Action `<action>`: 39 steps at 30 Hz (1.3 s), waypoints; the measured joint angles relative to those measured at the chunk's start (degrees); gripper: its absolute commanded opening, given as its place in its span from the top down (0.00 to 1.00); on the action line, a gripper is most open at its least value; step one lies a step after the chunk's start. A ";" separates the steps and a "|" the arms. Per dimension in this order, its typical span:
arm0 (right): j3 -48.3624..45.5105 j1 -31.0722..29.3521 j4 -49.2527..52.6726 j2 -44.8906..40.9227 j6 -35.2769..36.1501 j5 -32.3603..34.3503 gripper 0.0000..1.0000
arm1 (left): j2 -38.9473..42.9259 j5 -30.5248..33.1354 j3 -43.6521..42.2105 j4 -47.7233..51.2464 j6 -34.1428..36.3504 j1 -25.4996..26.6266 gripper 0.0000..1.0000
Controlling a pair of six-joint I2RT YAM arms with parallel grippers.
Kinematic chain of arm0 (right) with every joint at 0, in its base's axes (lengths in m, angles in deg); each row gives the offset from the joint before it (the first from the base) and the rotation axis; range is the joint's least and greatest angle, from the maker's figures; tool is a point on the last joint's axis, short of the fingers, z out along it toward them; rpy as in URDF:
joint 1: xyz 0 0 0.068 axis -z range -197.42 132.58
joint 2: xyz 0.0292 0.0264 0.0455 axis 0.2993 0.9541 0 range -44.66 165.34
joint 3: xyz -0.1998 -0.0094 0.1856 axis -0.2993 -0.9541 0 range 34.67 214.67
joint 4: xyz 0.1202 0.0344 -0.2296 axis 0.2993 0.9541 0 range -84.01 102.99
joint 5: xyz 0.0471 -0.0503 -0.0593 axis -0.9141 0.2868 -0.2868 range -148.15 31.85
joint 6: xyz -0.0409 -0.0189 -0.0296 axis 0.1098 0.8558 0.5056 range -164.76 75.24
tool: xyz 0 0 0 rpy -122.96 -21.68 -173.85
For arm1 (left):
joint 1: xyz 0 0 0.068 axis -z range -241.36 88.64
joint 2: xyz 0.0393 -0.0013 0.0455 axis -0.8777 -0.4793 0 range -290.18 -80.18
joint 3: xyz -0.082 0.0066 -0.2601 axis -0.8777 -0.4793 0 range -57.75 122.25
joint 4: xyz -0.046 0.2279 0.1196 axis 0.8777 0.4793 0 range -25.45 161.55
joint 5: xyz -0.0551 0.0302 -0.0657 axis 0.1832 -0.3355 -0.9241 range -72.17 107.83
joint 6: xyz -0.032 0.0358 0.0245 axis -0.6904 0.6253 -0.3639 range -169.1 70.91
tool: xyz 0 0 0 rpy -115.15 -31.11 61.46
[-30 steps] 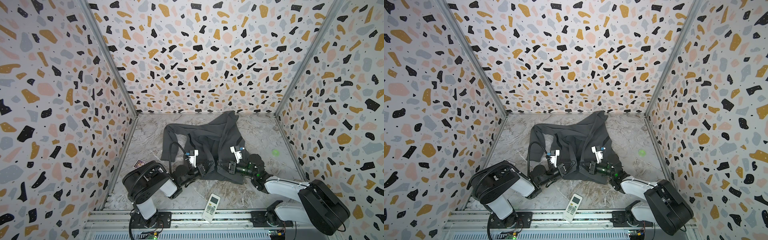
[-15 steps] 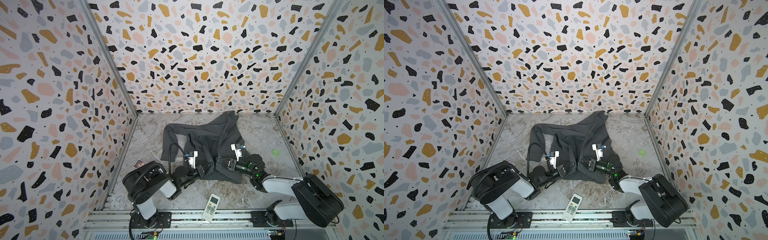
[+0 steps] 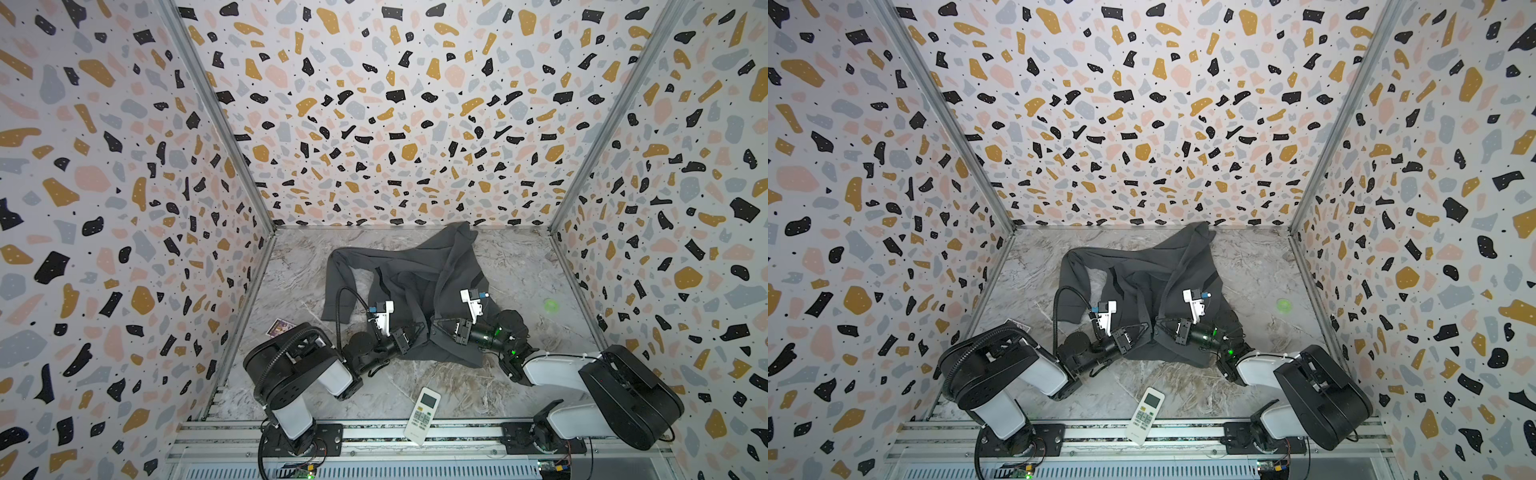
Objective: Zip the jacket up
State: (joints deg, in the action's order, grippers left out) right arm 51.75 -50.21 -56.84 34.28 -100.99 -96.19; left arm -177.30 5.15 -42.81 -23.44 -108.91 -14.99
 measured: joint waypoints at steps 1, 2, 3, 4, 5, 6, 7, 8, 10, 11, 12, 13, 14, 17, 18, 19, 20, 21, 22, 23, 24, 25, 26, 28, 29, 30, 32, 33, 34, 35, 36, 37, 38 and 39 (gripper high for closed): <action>0.02 -0.33 0.46 0.00 0.26 0.20 1.00 | 0.13 0.02 0.00 0.00 -0.04 0.00 1.00; 0.00 -0.63 0.90 0.00 0.46 0.35 1.00 | 0.26 0.07 0.00 0.04 -0.07 0.00 1.00; 0.02 -0.79 1.18 0.00 0.61 0.39 1.00 | 0.39 0.11 0.00 0.02 -0.13 0.00 1.00; 0.02 -0.96 1.42 0.00 0.70 0.46 1.00 | 0.55 0.15 0.00 0.00 -0.22 0.00 1.00; 0.02 -1.07 1.55 0.04 0.76 0.57 1.00 | 0.70 0.17 0.00 0.00 -0.28 0.00 1.00; 0.02 -1.09 1.53 0.09 0.79 0.59 1.00 | 0.79 0.17 0.00 0.00 -0.35 0.00 1.00; 0.02 -1.09 1.51 0.17 0.79 0.61 1.00 | 0.87 0.17 0.00 0.02 -0.44 0.00 1.00; 0.02 -1.09 1.53 0.22 0.76 0.70 1.00 | 0.90 0.20 0.00 0.00 -0.46 0.00 1.00; 0.02 -1.20 1.49 0.33 0.76 0.87 1.00 | 0.90 0.17 0.00 0.02 -0.48 0.00 1.00; 0.02 -1.22 1.42 0.39 0.74 0.96 1.00 | 0.90 0.17 0.00 0.02 -0.50 0.00 1.00; 0.02 -1.25 1.27 0.48 0.72 1.03 1.00 | 0.92 0.17 0.00 0.00 -0.52 0.00 1.00; 0.02 -1.27 1.16 0.57 0.68 1.09 1.00 | 0.92 0.17 0.00 0.00 -0.57 0.00 1.00; 0.02 -1.29 1.07 0.63 0.61 1.18 1.00 | 0.92 0.17 0.00 0.02 -0.63 0.00 1.00; 0.02 -1.31 0.31 1.11 0.22 1.27 1.00 | 0.92 0.20 0.00 0.02 -0.70 0.00 1.00; 0.02 -1.33 0.15 1.29 0.15 1.27 1.00 | 0.92 0.22 0.00 0.02 -0.70 0.00 1.00; 0.02 -1.33 -0.07 1.49 0.04 1.27 1.00 | 0.94 0.24 0.00 0.02 -0.72 0.00 1.00; 0.02 -1.33 -0.24 1.66 -0.04 1.27 1.00 | 1.01 0.26 0.00 0.02 -0.72 0.00 1.00; 0.02 -1.33 -0.33 1.79 -0.11 1.29 1.00 | 1.05 0.31 0.00 0.00 -0.72 0.00 1.00; 0.02 -1.36 -0.42 1.90 -0.20 1.29 1.00 | 1.11 0.28 0.00 0.02 -0.72 0.00 1.00; 0.02 -1.36 -0.63 2.08 -0.28 1.27 1.00 | 1.22 0.26 0.00 0.04 -0.74 0.00 1.00; 0.02 -1.36 -0.76 2.23 -0.31 1.27 1.00 | 1.31 0.28 0.00 0.02 -0.74 0.00 1.00; 0.02 -1.36 -0.87 2.40 -0.33 1.27 1.00 | 1.42 0.28 0.00 0.00 -0.74 0.00 1.00; 0.02 -1.36 -0.92 2.49 -0.35 1.27 1.00 | 1.49 0.28 0.00 0.00 -0.76 0.00 1.00; 0.02 -1.36 -1.14 2.54 -0.50 1.27 1.00 | 1.62 0.28 0.00 0.00 -0.81 0.00 1.00; 0.02 -1.36 -1.36 2.54 -0.55 1.27 1.00 | 1.62 0.28 0.00 0.00 -0.83 0.00 1.00; 0.02 -1.36 -1.55 2.54 -0.70 1.29 1.00 | 1.62 0.28 0.00 0.02 -0.83 0.00 1.00; 0.02 -1.36 -2.01 2.54 -0.94 1.29 1.00 | 1.62 0.28 0.00 0.00 -0.83 0.00 1.00; 0.02 -1.36 -2.21 2.54 -1.03 1.31 1.00 | 1.62 0.28 0.00 0.02 -0.83 0.00 1.00; 0.02 -1.36 -2.34 2.54 -1.14 1.33 1.00 | 1.62 0.28 0.00 0.02 -0.85 0.00 1.00; 0.02 -1.36 -2.38 2.54 -1.20 1.33 1.00 | 1.62 0.28 0.00 0.00 -0.85 0.00 1.00; 0.02 -1.36 -2.38 2.54 -1.25 1.33 1.00 | 1.62 0.28 0.00 0.00 -0.85 0.00 1.00; 0.02 -1.36 -2.38 2.54 -1.31 1.31 1.00 | 1.62 0.31 0.00 0.00 -0.85 0.00 1.00; 0.02 -1.36 -2.38 2.54 -1.36 1.31 1.00 | 1.62 0.31 0.00 0.00 -0.85 0.00 1.00; 0.02 -1.36 -2.38 2.54 -1.36 1.31 1.00 | 1.62 0.33 0.00 0.00 -0.83 0.00 1.00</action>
State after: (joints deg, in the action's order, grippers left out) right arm 51.77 -51.57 -59.22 36.81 -102.34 -94.88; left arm -175.68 5.47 -42.81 -23.44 -109.74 -14.99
